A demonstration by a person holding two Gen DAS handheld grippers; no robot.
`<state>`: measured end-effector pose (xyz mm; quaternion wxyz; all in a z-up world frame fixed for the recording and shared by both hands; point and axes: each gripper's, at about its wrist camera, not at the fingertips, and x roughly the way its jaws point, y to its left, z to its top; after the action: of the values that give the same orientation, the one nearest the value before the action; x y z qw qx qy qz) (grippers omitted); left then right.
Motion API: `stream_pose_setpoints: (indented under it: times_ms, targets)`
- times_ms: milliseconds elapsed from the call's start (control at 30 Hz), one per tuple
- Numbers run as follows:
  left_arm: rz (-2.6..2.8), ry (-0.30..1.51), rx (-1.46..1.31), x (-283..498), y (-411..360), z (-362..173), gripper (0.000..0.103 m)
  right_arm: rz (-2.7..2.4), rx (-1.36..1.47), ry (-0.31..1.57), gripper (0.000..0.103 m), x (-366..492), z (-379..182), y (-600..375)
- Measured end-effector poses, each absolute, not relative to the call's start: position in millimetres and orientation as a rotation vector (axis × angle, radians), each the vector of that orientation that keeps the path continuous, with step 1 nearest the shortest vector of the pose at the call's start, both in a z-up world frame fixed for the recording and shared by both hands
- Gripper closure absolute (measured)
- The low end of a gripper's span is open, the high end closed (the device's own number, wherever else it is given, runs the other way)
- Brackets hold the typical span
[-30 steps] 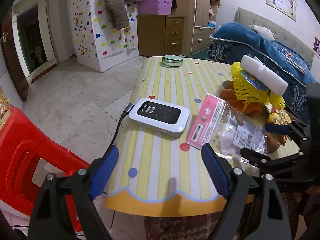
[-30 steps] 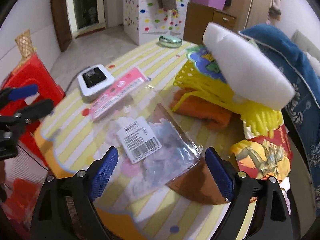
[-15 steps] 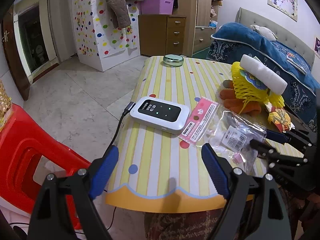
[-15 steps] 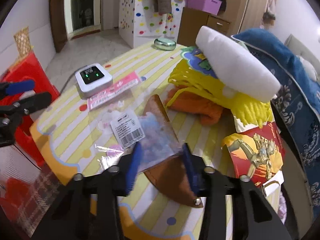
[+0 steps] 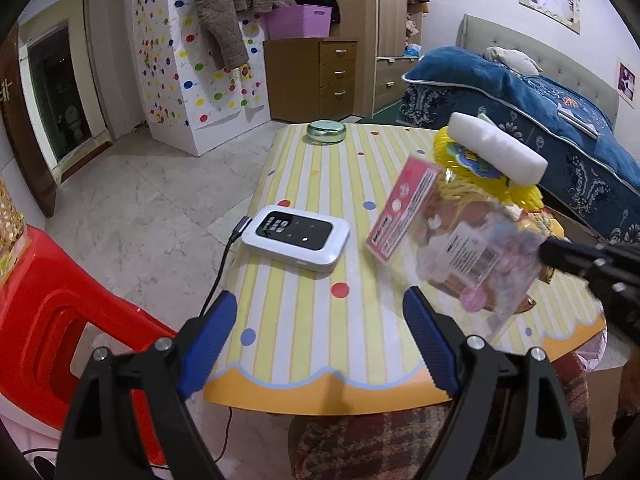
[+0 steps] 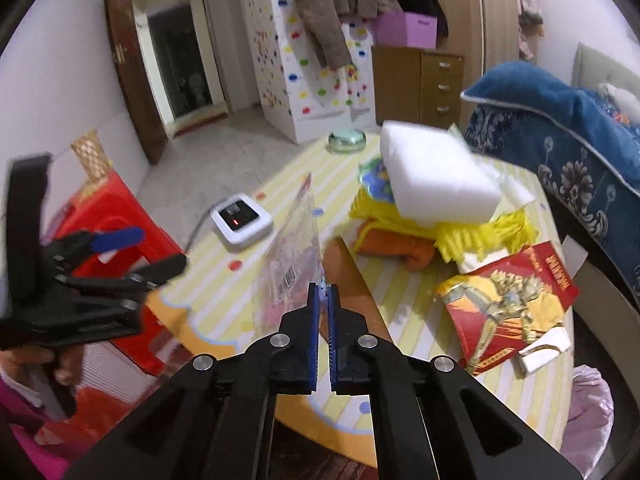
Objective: Collect trash
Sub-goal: 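Grasp the brown leather sheath with the left gripper while the right gripper holds the bag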
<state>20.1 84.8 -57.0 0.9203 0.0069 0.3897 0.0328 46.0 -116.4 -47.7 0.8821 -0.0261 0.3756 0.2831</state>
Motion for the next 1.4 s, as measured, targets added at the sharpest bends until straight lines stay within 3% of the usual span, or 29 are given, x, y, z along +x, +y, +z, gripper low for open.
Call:
stream_pose_setpoints:
  times_ms: [433,1000,1400]
  targets:
    - [-0.067,0.815,0.09,38.5,11.7,-62.7,0.007,0.325,0.004,0.504,0.1,17.4,41.3,-196.0]
    - [0.065,0.92,0.209,104.1,-60.9,-112.4,0.007,0.005,0.036,0.651,0.1,17.3,-22.6,-268.3]
    - [-0.035,0.991,0.122,67.7,-5.9,-112.9,0.007,0.024,0.044,0.634,0.1,12.6,-20.9,-257.7]
